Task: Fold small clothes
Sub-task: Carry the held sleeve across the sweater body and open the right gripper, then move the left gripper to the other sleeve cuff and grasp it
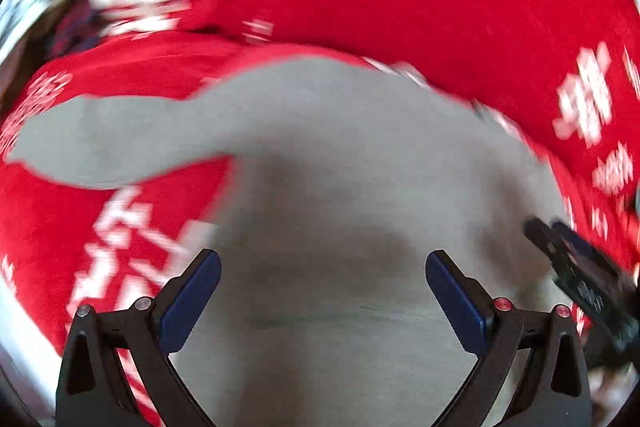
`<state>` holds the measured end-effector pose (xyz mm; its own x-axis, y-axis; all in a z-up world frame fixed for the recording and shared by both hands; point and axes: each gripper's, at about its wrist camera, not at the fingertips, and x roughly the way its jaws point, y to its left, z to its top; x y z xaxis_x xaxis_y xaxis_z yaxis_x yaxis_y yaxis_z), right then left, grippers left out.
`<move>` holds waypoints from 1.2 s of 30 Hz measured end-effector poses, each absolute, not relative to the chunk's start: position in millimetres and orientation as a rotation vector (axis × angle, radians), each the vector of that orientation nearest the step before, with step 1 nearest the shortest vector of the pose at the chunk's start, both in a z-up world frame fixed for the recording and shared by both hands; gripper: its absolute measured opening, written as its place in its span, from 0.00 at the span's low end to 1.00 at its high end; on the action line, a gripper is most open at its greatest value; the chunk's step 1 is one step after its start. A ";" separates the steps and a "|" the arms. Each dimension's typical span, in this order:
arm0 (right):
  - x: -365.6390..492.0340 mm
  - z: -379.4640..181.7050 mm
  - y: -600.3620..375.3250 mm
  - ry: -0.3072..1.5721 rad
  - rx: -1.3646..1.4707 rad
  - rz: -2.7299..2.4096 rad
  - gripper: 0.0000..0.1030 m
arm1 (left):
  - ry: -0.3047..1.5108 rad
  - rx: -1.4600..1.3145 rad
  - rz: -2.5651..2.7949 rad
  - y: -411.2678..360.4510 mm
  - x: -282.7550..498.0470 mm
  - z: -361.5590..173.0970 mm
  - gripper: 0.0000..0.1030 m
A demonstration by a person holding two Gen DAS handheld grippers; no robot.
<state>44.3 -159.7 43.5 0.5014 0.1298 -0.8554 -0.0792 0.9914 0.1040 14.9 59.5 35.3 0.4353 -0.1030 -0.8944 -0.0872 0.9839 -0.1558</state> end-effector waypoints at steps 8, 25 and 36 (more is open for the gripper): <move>54.4 12.9 -223.0 1.025 0.104 -0.008 0.60 | 1.112 0.013 -0.041 8.5 27.4 0.3 1.00; 118.1 11.5 -249.7 1.095 0.145 -0.090 0.63 | 1.145 -0.054 0.042 17.2 46.7 6.0 1.00; 32.9 11.2 -175.7 1.027 -0.023 0.070 0.64 | 1.120 -0.061 0.023 17.3 14.2 9.0 1.00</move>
